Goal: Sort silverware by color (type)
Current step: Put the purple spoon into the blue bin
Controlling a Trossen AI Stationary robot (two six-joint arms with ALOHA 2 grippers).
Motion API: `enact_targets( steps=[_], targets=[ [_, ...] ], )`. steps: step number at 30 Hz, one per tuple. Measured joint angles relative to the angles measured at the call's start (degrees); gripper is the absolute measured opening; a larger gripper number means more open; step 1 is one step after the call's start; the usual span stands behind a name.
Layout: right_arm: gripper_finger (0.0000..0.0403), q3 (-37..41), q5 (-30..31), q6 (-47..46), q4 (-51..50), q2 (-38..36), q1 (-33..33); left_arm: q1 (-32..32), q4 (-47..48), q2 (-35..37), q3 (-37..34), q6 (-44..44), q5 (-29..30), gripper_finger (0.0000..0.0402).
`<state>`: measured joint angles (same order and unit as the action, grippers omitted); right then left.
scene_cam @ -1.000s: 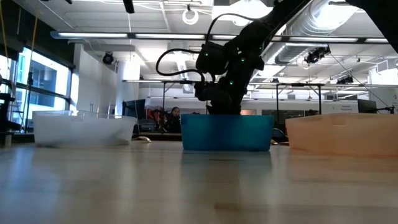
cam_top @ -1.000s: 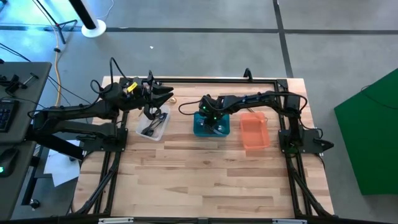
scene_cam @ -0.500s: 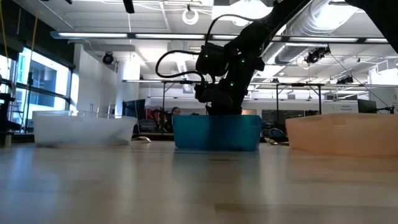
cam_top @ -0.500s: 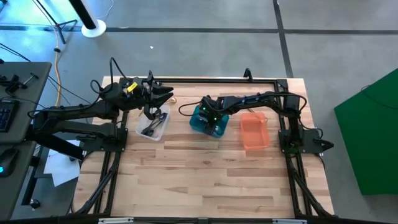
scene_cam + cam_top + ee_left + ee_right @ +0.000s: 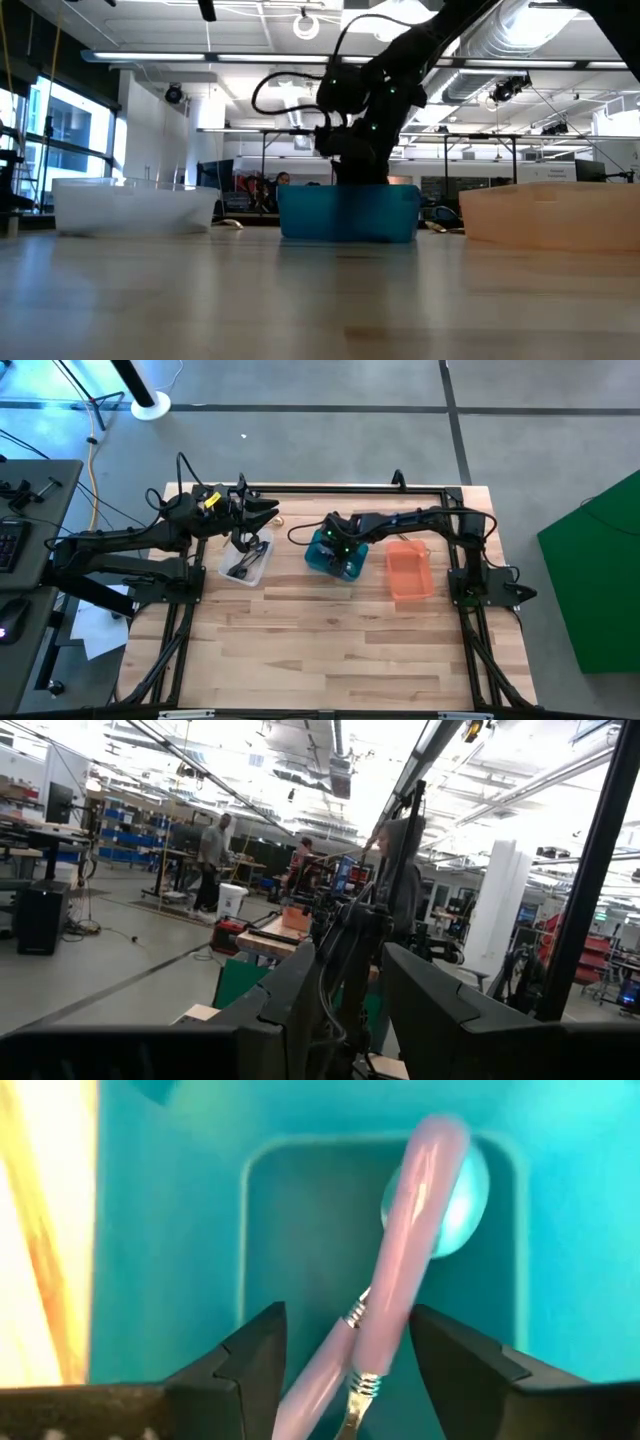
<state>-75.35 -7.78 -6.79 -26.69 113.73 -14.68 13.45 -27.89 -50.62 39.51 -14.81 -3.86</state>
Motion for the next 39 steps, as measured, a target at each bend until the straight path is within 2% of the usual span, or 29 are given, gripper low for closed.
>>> enact_targets(
  steps=[9, 16, 23, 27, 31, 36, 39],
  targets=[
    [0.0197, -0.03, 0.44, 1.92, -1.94, -6.13, 0.01, 0.00, 0.13, -0.01, 0.00, 0.00, 0.00, 0.0110],
    [0.0197, 0.82, 0.31, 2.67, -4.62, -15.23, 0.44, 0.00, 0.21, 0.01, 0.00, 0.00, 0.00, 0.0110],
    [0.0197, 10.39, 0.46, 0.18, 0.56, -29.38, 0.91, 0.00, 2.02, 0.00, 0.00, -0.02, 0.00, 0.0110],
    [0.0197, 19.01, 0.44, -4.15, 8.11, -38.04, 0.92, 0.01, 3.39, -0.01, 0.00, -0.02, 0.00, 0.0110],
    [0.0197, 26.23, -0.53, -6.94, 21.23, -44.62, 0.96, 0.01, 3.24, 0.01, 0.00, 0.00, -0.02, 0.0110],
    [0.0197, 30.45, -4.88, -9.68, 40.60, -48.29, 0.96, 0.01, 3.24, -0.01, 0.00, 0.00, -0.01, 0.0110],
    [0.0197, 30.90, -5.87, -8.06, 45.82, -48.32, 0.98, 0.00, 3.28, 0.01, 0.00, 0.00, -0.01, 0.0110]
  ],
)
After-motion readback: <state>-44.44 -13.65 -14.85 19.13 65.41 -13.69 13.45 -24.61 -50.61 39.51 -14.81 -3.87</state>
